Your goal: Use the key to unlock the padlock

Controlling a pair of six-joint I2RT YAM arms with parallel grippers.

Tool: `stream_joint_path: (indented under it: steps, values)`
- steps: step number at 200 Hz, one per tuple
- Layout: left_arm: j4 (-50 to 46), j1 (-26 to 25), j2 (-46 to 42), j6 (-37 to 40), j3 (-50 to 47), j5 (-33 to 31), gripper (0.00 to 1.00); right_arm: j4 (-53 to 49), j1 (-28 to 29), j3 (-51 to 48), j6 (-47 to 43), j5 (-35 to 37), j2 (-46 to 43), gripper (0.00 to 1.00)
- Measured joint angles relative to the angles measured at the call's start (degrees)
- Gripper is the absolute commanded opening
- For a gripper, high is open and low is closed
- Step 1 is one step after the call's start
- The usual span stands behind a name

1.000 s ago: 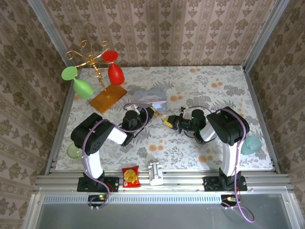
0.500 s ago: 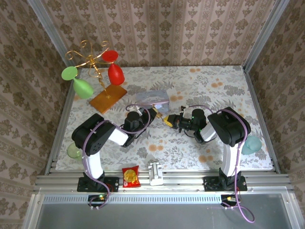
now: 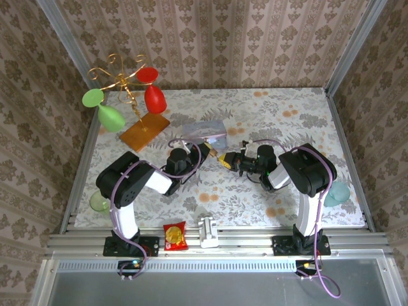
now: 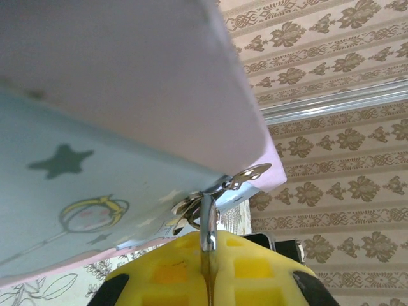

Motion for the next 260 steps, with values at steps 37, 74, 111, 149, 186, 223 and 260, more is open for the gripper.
stream_joint_path:
  steps: [37, 74, 111, 149, 186, 223, 260]
  values:
    - [0.85, -2.03, 0.00, -1.09, 0.46, 0.85, 0.00, -0.02, -0.76, 0.07, -1.07, -0.20, 0.00, 0.00]
    - [1.09, -2.03, 0.00, -1.31, 0.46, 1.70, 0.00, -0.09, -3.58, 0.04, -1.27, -1.81, 0.02, 0.00]
    - [1.73, -0.52, 0.02, -1.73, 0.57, 3.08, 0.00, -0.07, -4.48, -2.49, -2.69, -2.16, -0.11, 0.00]
    - [1.73, -0.61, 1.03, -2.01, 2.12, 3.26, 0.00, -0.15, -3.76, -4.04, -3.43, -3.32, -0.24, 0.00]
    - [1.70, -0.94, 1.16, -2.14, 2.14, 3.23, 0.00, -0.26, -3.72, -4.33, -4.04, -3.37, -3.98, 0.00]
    - [1.68, -1.36, 1.16, -2.16, 2.14, 2.82, 0.00, -0.22, -3.72, -4.09, -4.15, -3.41, -5.16, 0.00]
    - [1.60, -2.03, 1.16, -2.19, 2.14, 2.21, 0.00, -0.24, -3.72, -3.89, -4.15, -3.74, -5.16, 0.00]
